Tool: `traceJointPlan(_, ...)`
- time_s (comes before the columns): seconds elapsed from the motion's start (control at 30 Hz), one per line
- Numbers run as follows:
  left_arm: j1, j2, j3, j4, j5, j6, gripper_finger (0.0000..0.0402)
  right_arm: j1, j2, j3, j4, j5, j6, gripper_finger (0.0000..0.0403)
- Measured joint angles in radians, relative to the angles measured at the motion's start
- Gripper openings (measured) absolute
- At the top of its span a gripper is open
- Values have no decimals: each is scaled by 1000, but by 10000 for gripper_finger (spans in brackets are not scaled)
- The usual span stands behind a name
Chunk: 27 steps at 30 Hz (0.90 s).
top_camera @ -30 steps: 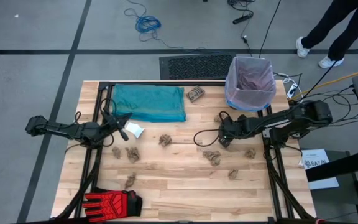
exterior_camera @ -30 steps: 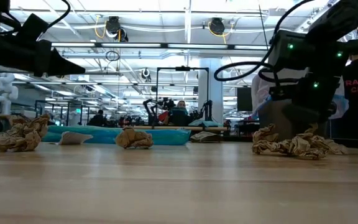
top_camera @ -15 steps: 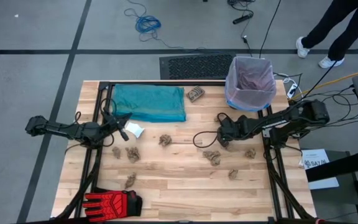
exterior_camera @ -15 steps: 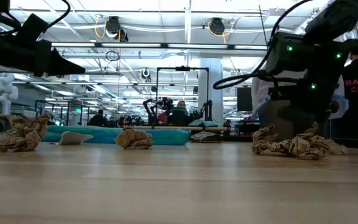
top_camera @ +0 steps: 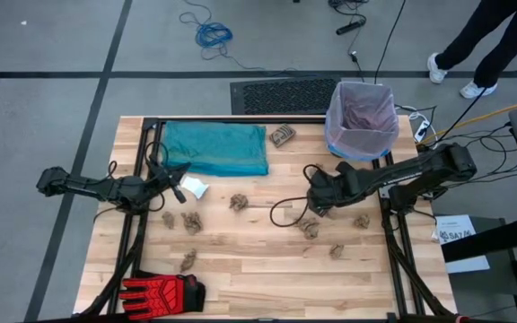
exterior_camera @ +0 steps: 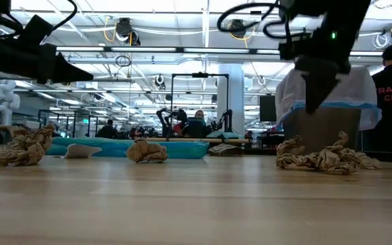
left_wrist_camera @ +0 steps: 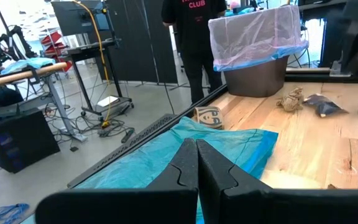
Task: Place trash/remove bag and relplace
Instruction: Put the black paper into the trash bin
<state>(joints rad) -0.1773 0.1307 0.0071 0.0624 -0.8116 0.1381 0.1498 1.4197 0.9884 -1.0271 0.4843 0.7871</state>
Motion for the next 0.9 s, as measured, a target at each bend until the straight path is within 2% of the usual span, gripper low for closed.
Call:
traceJointPlan(0.17, 0, 0, 0, 0, 0, 0, 0, 25, 0, 178, -170, 128, 0, 0)
traceJointPlan(0.27, 0, 0, 0, 0, 0, 0, 0, 29, -2, 277, -214, 187, -30, 0)
traceJointPlan(0.4, 0, 0, 0, 0, 0, 0, 0, 29, -3, 327, -226, 118, -173, 0)
traceJointPlan(0.57, 0, 0, 0, 0, 0, 0, 0, 54, -2, 306, -230, -17, -311, 10)
traceJointPlan(0.73, 0, 0, 0, 0, 0, 0, 0, 141, -2, 201, -215, -3, -323, 43)
traceJointPlan(0.9, 0, 0, 0, 0, 0, 0, 0, 206, -2, 25, -59, 71, -300, 72)
